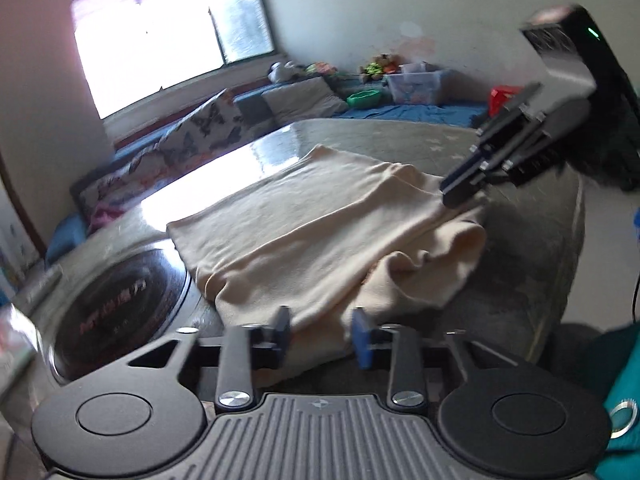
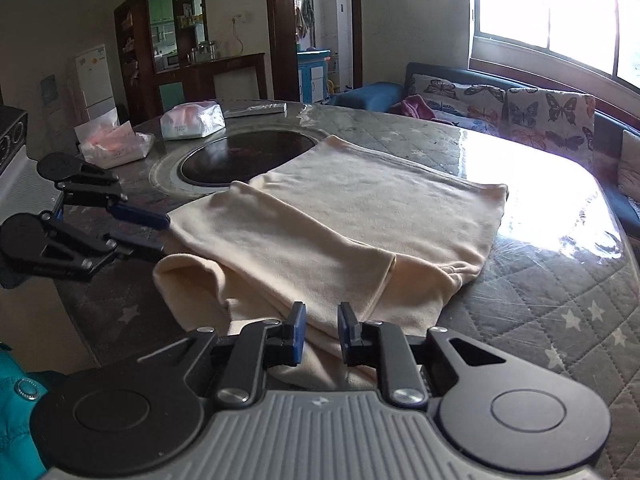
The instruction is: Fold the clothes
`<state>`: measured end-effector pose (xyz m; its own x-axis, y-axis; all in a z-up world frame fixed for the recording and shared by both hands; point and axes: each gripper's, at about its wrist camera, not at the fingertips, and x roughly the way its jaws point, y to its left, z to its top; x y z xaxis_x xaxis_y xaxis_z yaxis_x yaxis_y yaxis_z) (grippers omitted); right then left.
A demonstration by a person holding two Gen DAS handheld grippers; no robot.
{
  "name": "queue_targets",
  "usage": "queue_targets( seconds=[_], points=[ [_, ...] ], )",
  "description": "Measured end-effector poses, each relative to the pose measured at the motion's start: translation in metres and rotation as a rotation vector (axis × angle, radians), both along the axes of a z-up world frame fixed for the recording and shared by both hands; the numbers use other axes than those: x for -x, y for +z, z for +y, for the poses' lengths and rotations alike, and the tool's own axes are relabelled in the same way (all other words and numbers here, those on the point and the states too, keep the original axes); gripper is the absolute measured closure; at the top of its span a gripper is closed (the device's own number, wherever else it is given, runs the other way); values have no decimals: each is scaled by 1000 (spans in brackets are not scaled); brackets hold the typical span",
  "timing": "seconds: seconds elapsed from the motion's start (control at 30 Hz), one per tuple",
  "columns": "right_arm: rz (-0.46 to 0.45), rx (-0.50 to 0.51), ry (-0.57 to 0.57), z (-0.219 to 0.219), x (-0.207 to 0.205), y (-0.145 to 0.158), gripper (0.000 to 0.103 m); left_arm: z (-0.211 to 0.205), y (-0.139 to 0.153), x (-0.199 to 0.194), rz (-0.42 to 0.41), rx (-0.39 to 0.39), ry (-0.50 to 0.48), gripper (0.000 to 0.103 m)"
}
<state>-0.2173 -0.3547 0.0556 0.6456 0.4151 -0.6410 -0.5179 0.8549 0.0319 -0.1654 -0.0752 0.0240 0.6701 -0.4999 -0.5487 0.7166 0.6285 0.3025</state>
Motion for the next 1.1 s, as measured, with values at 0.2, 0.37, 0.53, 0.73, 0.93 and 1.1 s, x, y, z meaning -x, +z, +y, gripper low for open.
queue_targets(
  seconds=[0.2,0.37,0.53,0.73,0.93,1.1],
  points=[
    [-8,58,30,2,12,2,75,-24,-17,13,-88,-65,-105,57],
    [-28,94,63,0,25,7,60,-26,-14,1,-78,-4,-98,91],
    [-61,142,122,3,34,7,46,-22,6,-27,-13,102,-46,93],
    [-143,195,169,23,26,-2,46,-25,15,-55,42,155,-19,93],
    [-110,173,178,37,-3,-16,76,-23,14,-60,70,164,-22,91],
    [-48,96,151,32,-23,-4,88,-12,5,-46,62,143,-31,80]
  ],
)
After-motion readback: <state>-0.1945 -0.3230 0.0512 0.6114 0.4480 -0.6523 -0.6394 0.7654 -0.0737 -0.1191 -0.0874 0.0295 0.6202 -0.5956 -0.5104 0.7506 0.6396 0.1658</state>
